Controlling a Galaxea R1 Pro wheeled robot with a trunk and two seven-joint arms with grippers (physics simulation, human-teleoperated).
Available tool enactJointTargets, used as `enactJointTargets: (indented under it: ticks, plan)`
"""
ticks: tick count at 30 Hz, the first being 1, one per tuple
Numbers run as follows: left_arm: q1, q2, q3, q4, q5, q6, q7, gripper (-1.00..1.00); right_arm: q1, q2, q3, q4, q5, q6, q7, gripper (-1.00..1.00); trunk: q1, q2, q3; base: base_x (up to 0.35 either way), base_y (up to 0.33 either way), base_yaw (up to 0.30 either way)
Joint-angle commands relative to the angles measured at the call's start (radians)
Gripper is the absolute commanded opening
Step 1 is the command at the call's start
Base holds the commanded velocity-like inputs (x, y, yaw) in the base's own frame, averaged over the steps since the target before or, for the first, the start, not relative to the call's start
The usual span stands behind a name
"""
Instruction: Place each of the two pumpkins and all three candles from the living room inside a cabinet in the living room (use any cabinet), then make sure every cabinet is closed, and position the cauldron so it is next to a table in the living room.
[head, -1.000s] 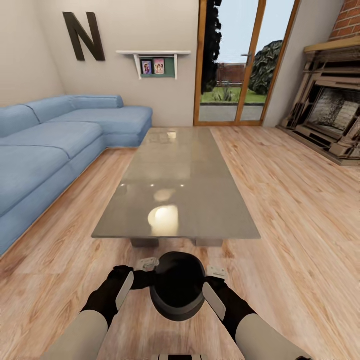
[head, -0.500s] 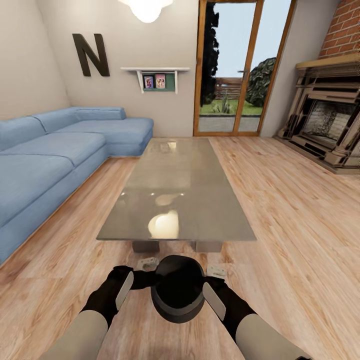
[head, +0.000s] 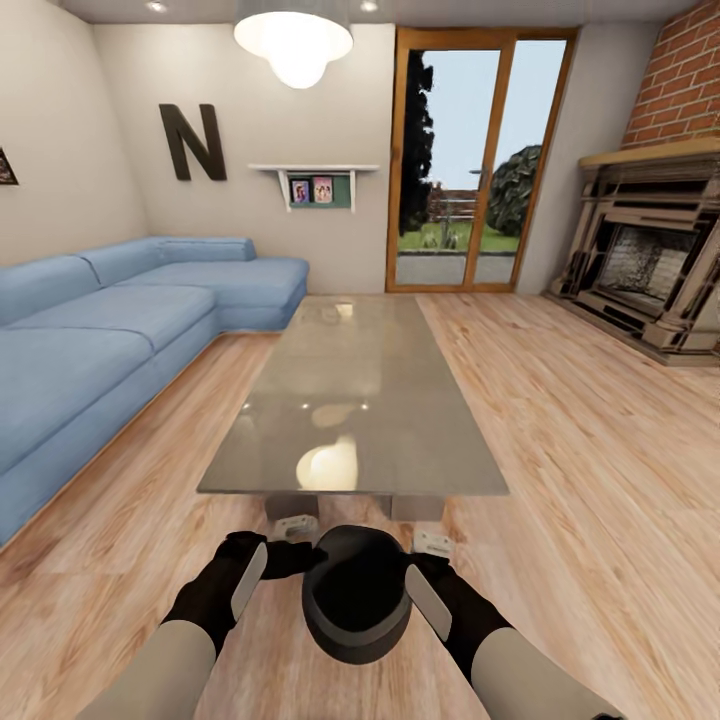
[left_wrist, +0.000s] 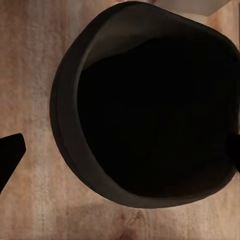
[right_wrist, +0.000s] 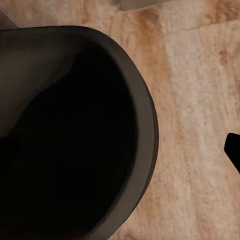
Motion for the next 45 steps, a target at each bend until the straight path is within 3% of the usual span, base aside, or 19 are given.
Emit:
enactJointTargets:
  ticks: [1,38,45]
  plan:
    - [0.000,-0.001,0.006,-0.001,0.006,0.007,0.000,1.00,-0.001,0.000,0.003,-0.001,-0.005,0.004,-0.007,1.00,-0.001,0.000,0.003,-0.126,0.000,0.000]
    - [0.000,0.000,0.008,-0.001,0.008,0.007,0.017,1.00,-0.001,0.000,0.003,-0.001,-0.004,0.004,-0.007,1.00,-0.135,0.245,0.120,-0.114,0.000,0.000]
    - [0.000,0.001,0.008,-0.001,0.009,0.007,0.017,1.00,-0.001,0.000,0.003,-0.001,-0.004,0.004,-0.007,1.00,-0.162,0.294,0.142,-0.291,0.000,0.000]
